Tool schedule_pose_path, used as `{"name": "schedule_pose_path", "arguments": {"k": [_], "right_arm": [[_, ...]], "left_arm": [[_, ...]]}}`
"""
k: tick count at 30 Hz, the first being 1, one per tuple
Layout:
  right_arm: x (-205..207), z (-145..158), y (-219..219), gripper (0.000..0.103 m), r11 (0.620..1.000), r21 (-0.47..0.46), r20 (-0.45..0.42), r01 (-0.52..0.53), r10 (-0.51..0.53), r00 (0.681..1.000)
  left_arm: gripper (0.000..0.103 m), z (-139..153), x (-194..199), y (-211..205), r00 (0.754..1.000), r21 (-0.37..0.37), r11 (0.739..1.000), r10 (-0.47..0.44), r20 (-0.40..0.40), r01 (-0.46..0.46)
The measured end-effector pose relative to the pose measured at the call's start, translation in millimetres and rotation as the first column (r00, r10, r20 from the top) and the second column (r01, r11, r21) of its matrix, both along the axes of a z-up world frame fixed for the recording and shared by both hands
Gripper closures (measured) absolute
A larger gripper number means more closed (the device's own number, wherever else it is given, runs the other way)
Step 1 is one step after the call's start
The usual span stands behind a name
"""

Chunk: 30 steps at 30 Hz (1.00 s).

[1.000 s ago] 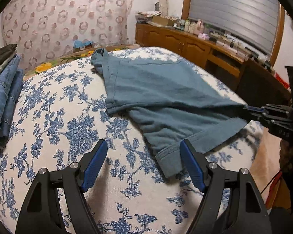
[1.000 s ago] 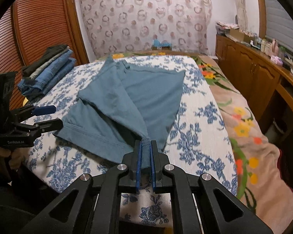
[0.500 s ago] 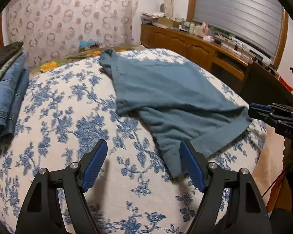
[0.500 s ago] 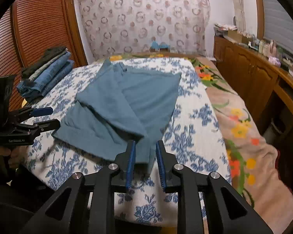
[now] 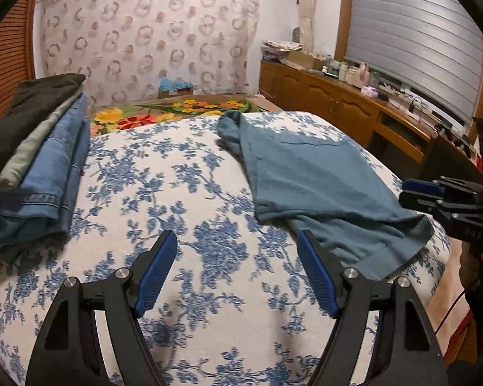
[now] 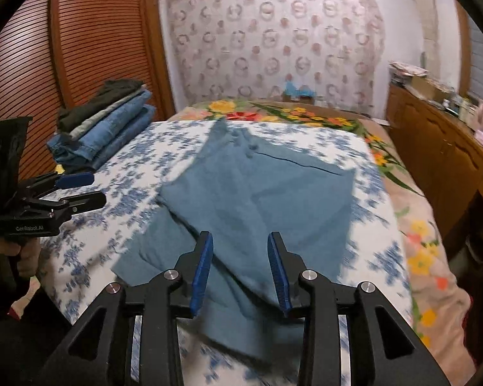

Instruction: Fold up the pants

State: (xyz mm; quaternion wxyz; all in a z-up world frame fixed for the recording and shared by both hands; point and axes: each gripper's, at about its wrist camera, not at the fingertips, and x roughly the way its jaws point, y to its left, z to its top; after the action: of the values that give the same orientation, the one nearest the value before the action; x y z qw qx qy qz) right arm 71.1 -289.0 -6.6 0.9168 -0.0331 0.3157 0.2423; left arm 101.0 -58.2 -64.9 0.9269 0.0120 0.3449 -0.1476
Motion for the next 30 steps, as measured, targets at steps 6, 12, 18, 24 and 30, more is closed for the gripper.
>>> {"name": "schedule_pose_path", "arguments": {"k": [6,12,18,24,30], "right_arm": [[28,-5,21,0.066,0.998,-0.026,-0.027,-0.061,0.060,0.998],[43,-6,48,0.066,0.993,-0.067,-0.016,-0.098,0.097,0.995],[61,-9,77,0.066,0.983,-0.093,-0.030,-0.160,0.158,0.987],[77,-23,105,0.066,0.959,-0.156,-0.095,-0.236,0.223,0.970],[90,-37,132,0.066,0.940,-0.202,-0.116,-0.274,0.254,0.960]], "left_arm": [[0.026,0,2,10,1.000,0.000,1.000,0.022,0.006,-0.022],[0.026,-2,3,19,0.999,0.001,0.999,0.041,0.008,-0.041],[0.026,-2,4,27,0.998,0.000,0.998,0.061,0.008,-0.061],[0.026,-4,3,34,0.997,-0.009,0.997,0.073,0.002,-0.073],[0.026,-6,2,35,0.998,-0.009,0.997,0.070,-0.005,-0.070]]}}
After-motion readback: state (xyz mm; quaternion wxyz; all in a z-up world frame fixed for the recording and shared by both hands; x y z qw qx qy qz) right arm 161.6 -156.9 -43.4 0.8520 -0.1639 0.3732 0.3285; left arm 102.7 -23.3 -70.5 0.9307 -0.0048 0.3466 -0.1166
